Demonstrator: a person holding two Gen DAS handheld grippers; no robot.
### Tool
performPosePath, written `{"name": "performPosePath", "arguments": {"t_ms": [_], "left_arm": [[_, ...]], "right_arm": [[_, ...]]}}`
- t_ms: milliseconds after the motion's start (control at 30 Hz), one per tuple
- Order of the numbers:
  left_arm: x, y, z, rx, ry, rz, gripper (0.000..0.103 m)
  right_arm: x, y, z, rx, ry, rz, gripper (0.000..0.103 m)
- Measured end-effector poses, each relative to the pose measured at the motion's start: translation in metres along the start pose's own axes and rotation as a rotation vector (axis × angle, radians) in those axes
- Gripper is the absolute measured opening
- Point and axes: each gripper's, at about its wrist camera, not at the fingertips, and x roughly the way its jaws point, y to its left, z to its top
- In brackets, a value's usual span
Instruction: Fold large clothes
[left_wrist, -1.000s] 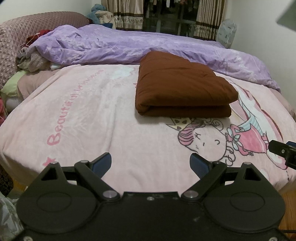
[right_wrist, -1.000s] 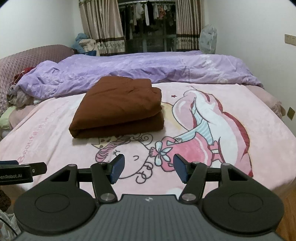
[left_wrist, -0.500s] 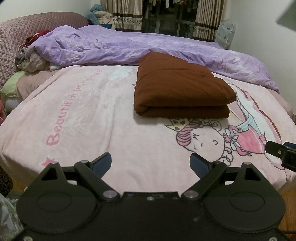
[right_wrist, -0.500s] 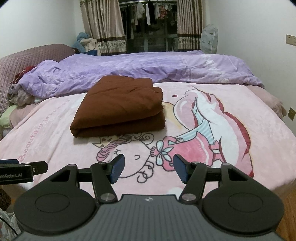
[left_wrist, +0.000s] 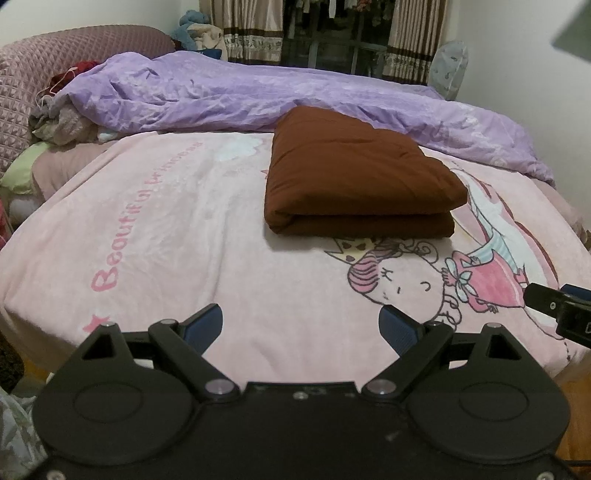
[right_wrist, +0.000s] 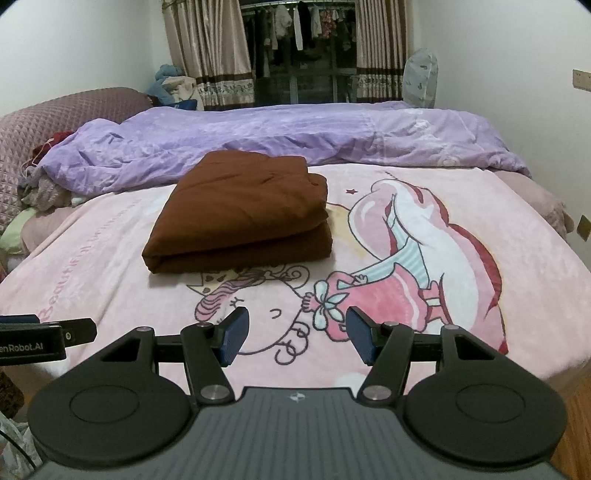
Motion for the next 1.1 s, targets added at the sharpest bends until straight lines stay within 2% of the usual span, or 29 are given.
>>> {"name": "performPosePath", "arguments": {"t_ms": [1100], "left_arm": [[-0.0002,-0.0056,0.0053,0.016,0.008,-0.006,0.094]], "right_arm": [[0.0080,-0.0048,0.0013,0.001,0.015,0.007,0.071]]}}
